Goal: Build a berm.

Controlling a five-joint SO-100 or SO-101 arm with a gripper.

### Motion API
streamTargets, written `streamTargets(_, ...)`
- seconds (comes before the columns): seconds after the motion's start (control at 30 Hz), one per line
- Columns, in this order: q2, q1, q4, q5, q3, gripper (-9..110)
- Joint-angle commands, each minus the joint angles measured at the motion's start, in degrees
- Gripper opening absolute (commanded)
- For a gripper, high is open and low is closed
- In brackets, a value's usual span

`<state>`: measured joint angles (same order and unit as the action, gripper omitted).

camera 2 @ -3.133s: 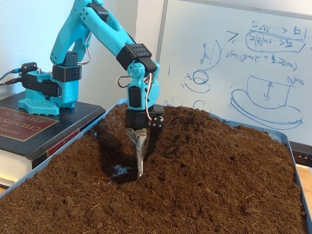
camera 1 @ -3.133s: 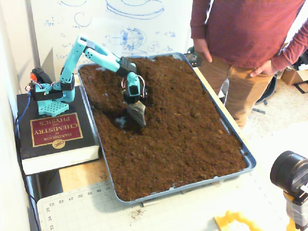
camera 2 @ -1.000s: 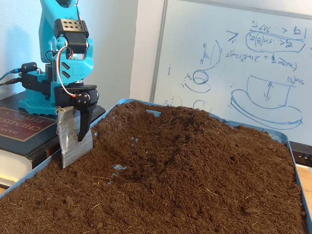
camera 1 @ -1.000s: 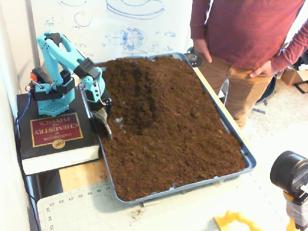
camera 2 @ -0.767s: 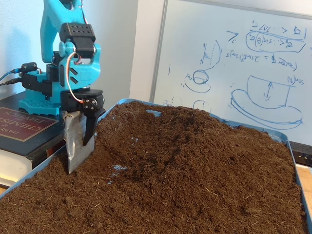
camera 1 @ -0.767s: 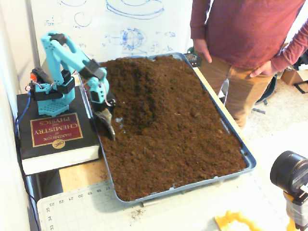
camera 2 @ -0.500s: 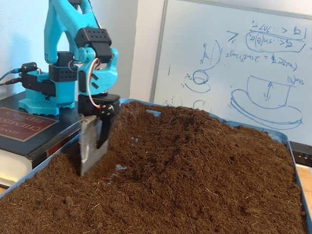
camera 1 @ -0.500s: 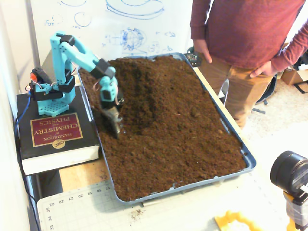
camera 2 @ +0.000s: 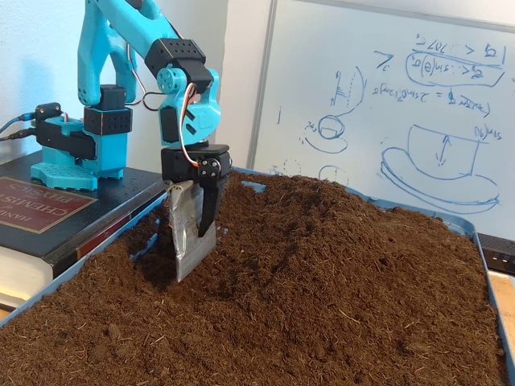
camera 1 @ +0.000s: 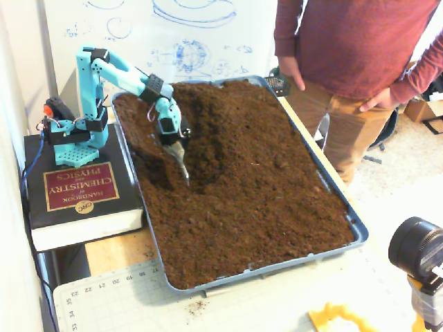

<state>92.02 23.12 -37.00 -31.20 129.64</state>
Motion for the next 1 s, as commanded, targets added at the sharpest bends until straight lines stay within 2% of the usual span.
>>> streamTargets(0.0, 7.8, -0.3, -0.2, -0.4, 5.5, 1)
streamTargets(0.17, 10.4, -0.4, 0.6, -0.4, 13.9, 1)
streamTargets(0.4, 7.5, -0.6, 0.9, -0.4, 14.2, 1)
streamTargets(0.7, -11.0, -1.4, 8.9, -0.3, -6.1, 1)
streamTargets(0.97, -9.6, -6.7, 9.8, 0.7, -15.8, 1)
